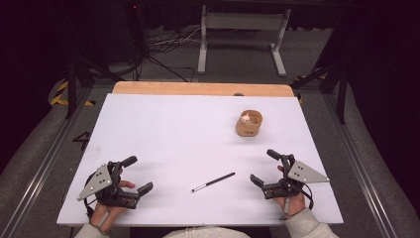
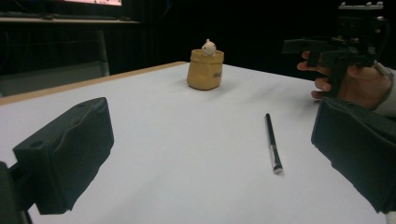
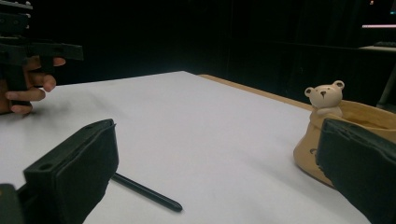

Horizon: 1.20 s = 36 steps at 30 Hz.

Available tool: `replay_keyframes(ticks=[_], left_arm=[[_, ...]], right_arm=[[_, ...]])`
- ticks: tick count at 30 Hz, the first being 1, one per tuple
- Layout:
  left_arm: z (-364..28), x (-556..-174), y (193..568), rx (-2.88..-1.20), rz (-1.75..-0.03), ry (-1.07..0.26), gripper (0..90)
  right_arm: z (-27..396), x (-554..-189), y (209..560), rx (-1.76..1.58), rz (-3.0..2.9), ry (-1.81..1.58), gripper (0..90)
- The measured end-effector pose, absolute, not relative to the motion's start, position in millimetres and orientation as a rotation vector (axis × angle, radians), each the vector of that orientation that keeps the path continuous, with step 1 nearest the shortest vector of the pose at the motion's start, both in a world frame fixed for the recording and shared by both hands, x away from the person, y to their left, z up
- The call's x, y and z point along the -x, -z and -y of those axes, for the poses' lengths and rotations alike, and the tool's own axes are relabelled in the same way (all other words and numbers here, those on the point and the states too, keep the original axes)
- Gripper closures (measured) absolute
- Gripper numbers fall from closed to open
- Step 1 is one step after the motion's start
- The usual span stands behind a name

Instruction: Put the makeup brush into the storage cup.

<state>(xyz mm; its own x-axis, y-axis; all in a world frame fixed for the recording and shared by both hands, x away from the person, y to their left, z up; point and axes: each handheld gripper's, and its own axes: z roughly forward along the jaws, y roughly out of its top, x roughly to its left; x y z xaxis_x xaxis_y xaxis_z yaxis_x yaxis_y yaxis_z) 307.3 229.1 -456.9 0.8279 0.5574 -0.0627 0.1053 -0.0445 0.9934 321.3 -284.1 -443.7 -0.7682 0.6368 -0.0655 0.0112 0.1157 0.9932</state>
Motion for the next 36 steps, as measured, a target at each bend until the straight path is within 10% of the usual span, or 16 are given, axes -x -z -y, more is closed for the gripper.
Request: replay_keyframes(ticks=[36], left_arm=[[-224.1, -305.0, 451.9, -1.623, -0.515, -0.395, 1.2]], right_arm=[[272.1, -323.1, 436.6, -0.621, -1.948, -1.728, 0.0]])
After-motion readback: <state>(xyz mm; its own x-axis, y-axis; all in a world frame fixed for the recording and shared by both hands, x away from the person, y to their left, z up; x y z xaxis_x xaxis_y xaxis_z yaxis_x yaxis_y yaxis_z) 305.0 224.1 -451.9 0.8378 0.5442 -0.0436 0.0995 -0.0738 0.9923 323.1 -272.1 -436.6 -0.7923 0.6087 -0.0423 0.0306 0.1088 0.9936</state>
